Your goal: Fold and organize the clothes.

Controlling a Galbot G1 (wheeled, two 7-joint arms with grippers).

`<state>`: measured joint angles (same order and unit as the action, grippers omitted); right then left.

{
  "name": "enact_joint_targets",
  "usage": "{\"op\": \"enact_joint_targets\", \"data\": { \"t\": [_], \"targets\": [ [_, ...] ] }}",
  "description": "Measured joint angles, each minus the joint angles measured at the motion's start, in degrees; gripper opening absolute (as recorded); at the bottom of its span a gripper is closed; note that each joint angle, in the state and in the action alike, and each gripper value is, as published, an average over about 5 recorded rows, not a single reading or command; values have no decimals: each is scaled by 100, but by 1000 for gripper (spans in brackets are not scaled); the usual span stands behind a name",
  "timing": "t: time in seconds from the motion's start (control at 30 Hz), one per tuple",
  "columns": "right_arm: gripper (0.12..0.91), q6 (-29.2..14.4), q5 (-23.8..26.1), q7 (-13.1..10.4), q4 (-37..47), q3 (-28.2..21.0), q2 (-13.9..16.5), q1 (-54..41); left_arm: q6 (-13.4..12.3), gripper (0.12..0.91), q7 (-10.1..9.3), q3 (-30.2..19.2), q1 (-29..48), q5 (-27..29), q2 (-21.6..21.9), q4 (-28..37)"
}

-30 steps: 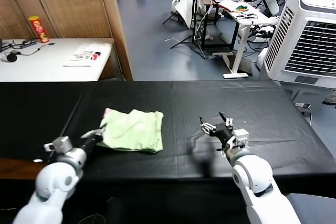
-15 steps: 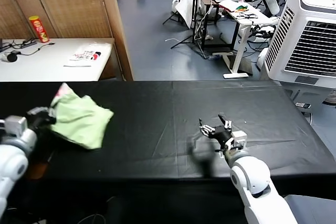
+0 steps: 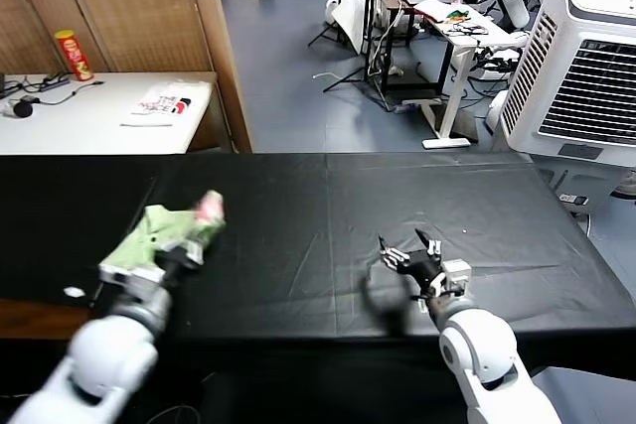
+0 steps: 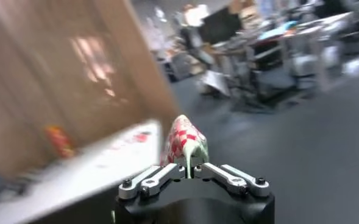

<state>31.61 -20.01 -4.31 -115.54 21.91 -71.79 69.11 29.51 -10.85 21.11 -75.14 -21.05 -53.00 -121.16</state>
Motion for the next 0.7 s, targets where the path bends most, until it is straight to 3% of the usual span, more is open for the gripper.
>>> {"op": "enact_joint_targets", "data": {
  "t": [0.07,0.2,0.33,0.43,0.7],
  "targets": [
    [798,69,-178,-17,-12,-22,32,-15,58,210,95,-347,-7,10,-199,-12],
    [798,290,-652,-107,23,-120,51,-131,78,420,305,-753,-37,-12,-396,-201],
    [798,530,-1168,-280,103,-263,-4,-313,-78,637,560,-810,-65,-84,-402,-451],
    [798,650,-1594,-437,191,-431,-77,-482,-221,758,611,-694,-26,-156,-347,-572],
    [798,857,-2716,-908,599,-1168,-474,-1009,-319,798,523,-131,-64,-269,-246,-633]
  ]
}}
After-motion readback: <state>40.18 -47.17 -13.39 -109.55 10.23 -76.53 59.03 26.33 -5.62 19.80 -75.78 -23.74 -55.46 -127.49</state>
